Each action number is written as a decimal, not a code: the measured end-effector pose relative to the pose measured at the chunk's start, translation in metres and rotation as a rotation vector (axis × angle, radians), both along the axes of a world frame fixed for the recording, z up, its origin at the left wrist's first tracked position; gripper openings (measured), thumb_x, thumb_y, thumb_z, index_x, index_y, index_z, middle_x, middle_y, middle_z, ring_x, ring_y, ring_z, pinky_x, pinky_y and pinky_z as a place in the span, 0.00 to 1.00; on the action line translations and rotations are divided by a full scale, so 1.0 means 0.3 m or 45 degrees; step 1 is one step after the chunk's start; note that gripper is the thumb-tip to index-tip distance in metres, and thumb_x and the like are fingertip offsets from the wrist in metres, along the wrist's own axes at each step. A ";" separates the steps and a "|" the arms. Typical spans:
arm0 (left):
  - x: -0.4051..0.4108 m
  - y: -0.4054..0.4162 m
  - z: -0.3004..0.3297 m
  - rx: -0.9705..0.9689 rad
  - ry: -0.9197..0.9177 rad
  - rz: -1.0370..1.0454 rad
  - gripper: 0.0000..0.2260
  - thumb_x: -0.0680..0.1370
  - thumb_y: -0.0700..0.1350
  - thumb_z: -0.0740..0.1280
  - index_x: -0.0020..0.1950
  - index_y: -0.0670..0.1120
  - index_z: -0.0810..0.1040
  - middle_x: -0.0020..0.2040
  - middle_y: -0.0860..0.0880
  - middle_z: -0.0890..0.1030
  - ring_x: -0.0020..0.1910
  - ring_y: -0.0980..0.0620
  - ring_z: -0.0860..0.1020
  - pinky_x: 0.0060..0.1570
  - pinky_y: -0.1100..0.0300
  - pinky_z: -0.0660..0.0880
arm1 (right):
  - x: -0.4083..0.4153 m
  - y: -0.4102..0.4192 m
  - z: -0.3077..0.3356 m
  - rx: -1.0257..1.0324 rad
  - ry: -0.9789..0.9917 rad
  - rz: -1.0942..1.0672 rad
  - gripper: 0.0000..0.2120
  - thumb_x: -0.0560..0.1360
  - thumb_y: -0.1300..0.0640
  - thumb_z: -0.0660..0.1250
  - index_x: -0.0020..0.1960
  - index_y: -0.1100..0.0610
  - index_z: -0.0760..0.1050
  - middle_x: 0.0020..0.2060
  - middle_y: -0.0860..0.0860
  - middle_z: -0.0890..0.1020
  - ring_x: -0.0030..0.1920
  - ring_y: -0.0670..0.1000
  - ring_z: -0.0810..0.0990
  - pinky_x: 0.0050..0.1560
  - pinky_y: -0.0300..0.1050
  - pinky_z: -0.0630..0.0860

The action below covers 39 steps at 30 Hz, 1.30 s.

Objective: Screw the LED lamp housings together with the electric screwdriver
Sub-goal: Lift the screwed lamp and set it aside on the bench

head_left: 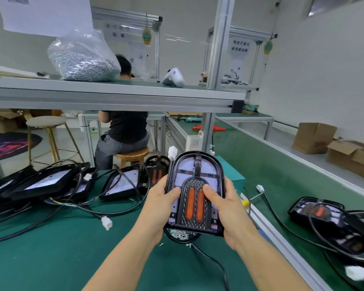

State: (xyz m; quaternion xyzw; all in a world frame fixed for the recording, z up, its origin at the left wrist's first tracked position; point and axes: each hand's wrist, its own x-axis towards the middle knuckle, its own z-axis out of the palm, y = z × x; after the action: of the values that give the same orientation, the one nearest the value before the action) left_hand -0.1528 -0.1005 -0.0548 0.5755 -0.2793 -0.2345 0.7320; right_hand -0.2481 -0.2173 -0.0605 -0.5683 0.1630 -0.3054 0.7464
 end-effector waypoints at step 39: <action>-0.529 -0.952 0.002 0.331 0.139 -0.544 0.43 0.75 0.38 0.68 0.78 0.49 0.41 0.78 0.49 0.53 0.73 0.44 0.61 0.72 0.46 0.59 | -0.683 -0.827 0.068 0.203 0.335 -1.072 0.19 0.80 0.64 0.62 0.70 0.59 0.64 0.57 0.60 0.77 0.46 0.59 0.81 0.41 0.54 0.79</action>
State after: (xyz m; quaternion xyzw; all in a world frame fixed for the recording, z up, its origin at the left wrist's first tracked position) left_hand -0.3114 -0.3860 -0.0544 0.5792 -0.3222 -0.4486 0.5995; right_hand -0.4529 -0.4655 -0.0402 -0.4274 0.4966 -0.4941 0.5715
